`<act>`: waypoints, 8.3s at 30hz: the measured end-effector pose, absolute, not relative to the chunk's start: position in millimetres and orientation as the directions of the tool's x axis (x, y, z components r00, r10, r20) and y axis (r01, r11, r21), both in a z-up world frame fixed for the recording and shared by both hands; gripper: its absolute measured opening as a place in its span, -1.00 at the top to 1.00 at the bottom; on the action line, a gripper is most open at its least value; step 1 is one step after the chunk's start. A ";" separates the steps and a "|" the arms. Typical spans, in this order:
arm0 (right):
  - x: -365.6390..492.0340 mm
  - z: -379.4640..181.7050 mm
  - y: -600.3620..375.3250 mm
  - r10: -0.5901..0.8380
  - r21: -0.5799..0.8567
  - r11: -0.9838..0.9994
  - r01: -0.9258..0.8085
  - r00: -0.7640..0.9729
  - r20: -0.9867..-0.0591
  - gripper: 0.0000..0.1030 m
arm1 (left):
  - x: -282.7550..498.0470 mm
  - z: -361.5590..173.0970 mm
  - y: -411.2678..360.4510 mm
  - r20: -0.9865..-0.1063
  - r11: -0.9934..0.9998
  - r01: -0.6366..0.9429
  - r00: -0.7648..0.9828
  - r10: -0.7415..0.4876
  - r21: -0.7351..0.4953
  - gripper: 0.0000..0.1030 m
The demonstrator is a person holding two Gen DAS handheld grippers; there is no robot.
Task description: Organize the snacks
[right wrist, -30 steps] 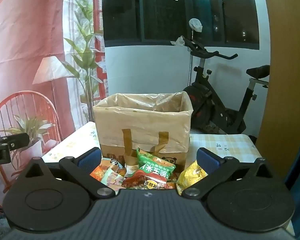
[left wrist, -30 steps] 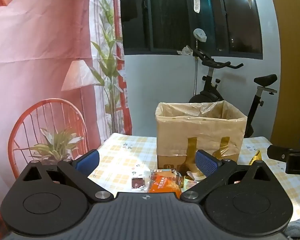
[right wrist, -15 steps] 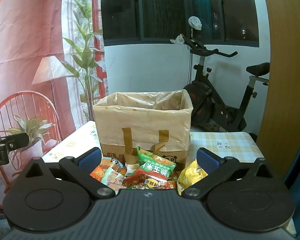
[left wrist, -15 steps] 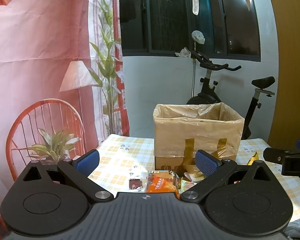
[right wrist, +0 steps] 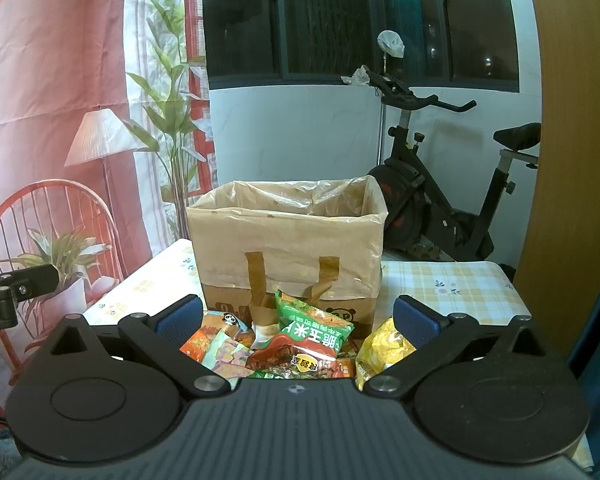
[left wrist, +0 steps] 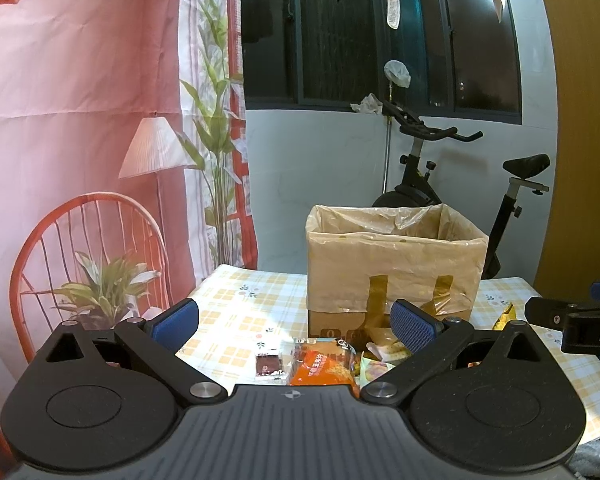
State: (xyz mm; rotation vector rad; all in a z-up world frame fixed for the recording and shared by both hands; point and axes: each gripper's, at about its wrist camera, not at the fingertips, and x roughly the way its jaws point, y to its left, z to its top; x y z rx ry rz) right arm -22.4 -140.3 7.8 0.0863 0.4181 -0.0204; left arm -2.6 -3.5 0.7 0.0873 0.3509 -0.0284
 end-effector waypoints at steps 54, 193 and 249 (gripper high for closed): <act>-12.8 4.0 -164.9 0.025 0.152 0.988 0.031 0.935 -0.354 -1.00 | 43.6 -11.3 44.9 -0.355 0.998 -0.030 0.935 0.010 -0.051 -0.98; 111.8 -3.9 -230.6 -0.077 0.122 0.989 0.078 0.997 -0.008 -0.28 | 200.3 2.7 -1.7 -0.132 0.958 0.281 0.949 -0.285 -0.047 0.02; 156.5 -15.2 -252.2 0.089 0.192 0.981 -0.027 0.943 -0.320 -0.68 | 224.7 8.2 56.2 -0.447 0.988 0.112 0.882 -0.147 -0.103 -0.60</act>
